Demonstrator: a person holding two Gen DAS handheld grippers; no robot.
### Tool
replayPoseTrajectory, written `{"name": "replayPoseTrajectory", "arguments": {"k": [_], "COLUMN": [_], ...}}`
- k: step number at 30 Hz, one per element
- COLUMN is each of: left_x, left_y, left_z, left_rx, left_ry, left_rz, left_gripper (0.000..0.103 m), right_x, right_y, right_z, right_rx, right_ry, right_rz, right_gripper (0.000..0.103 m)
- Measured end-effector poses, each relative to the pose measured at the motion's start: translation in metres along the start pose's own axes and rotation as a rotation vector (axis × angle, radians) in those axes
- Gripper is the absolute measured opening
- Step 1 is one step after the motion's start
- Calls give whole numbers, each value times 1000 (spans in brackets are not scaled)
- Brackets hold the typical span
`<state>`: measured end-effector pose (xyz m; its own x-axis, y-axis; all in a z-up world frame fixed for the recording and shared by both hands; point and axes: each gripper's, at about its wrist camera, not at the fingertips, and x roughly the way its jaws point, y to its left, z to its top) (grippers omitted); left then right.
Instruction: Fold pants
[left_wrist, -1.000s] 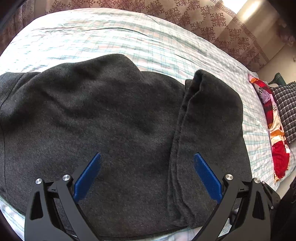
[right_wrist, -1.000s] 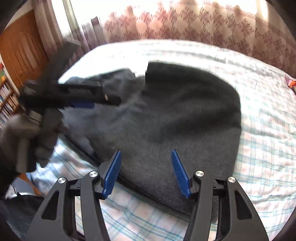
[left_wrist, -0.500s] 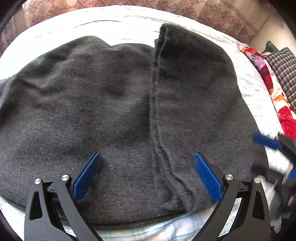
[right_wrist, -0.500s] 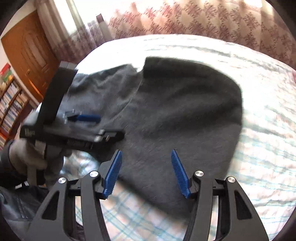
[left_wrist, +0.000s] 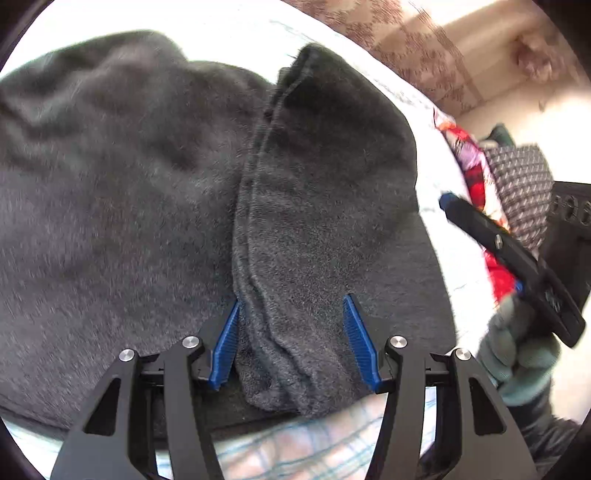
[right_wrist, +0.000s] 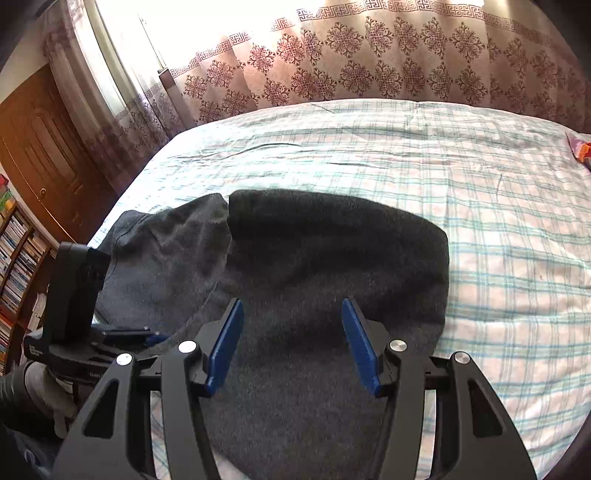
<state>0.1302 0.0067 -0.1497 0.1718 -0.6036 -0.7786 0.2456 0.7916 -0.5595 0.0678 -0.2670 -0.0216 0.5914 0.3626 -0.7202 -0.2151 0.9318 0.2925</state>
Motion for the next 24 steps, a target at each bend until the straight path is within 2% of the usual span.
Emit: {"name": "replayPoseTrajectory", "arguments": {"k": [5,8,12,14,16,19,22,24], "left_x": [-9,-10,1,8,13,17,17,16], "left_y": [15,17,-1,-9,-15,-17,-17,-10], "left_z": [-6,-8,-5,-1,2,5,6,5], "left_rx": [-65,-69,-76,-59,-47,-43,-22,11], "left_ry": [4,0,-1,9,18,32,42,43], "left_rz": [-88,-74,-75,-69,-64,-81,-104,-105], "left_gripper": [54,56,66,71,73,73,73,73], "right_x": [33,62,105,119,124,125,128,128], "right_y": [-3,-9,-18,-23,-28,-23,-13,-10], "right_z": [56,88,110,113,113,107,88,83], "right_rx": [-84,-123,-160,-172,-172,-250,-370,-416], "right_ry": [2,53,188,235,287,362,458,469], "right_rz": [34,69,166,188,268,333,345,346], "right_gripper": [62,63,63,63,63,63,64,64]}}
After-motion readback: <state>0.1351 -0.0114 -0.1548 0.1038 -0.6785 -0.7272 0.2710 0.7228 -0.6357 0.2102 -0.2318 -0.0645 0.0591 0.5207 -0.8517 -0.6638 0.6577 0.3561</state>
